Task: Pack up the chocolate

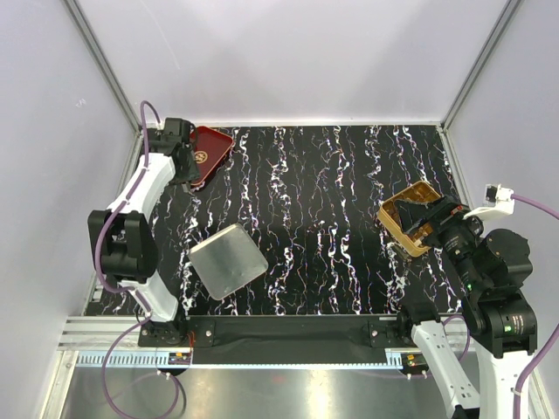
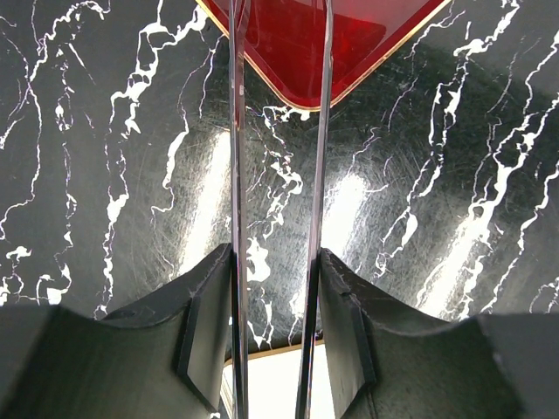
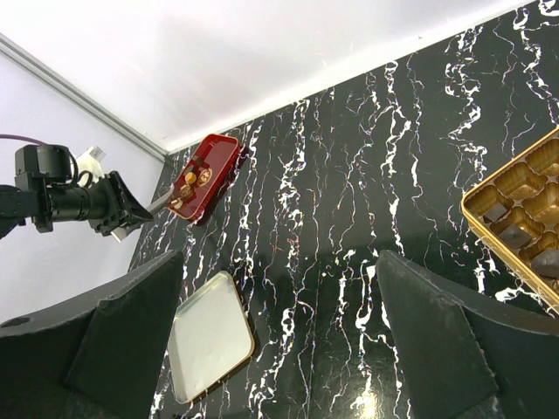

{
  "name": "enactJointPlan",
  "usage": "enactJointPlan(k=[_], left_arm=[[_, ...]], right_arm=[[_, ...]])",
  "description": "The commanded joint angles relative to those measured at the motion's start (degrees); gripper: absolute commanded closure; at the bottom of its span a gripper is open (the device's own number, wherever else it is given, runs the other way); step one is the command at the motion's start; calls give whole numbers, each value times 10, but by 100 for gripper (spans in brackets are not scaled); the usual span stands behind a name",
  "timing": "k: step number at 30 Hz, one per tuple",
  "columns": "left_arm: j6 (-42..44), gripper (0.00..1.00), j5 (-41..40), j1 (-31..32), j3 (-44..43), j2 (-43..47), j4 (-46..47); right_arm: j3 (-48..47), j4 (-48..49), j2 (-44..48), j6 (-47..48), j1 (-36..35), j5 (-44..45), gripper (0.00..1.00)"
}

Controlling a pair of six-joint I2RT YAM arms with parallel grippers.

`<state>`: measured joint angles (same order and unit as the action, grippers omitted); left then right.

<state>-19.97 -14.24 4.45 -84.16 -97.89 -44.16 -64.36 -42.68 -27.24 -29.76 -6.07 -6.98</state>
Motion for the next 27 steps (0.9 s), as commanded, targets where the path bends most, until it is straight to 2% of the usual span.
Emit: enactJointPlan(k=[1,27], left_arm=[[-4,55,-22,-1,-6,-5,25],[10,53,-27,-10,-52,-64,24]], right_arm=[[-12,23,-4,12,-4,2,0],[3,26,-2,23,-4,17,0]])
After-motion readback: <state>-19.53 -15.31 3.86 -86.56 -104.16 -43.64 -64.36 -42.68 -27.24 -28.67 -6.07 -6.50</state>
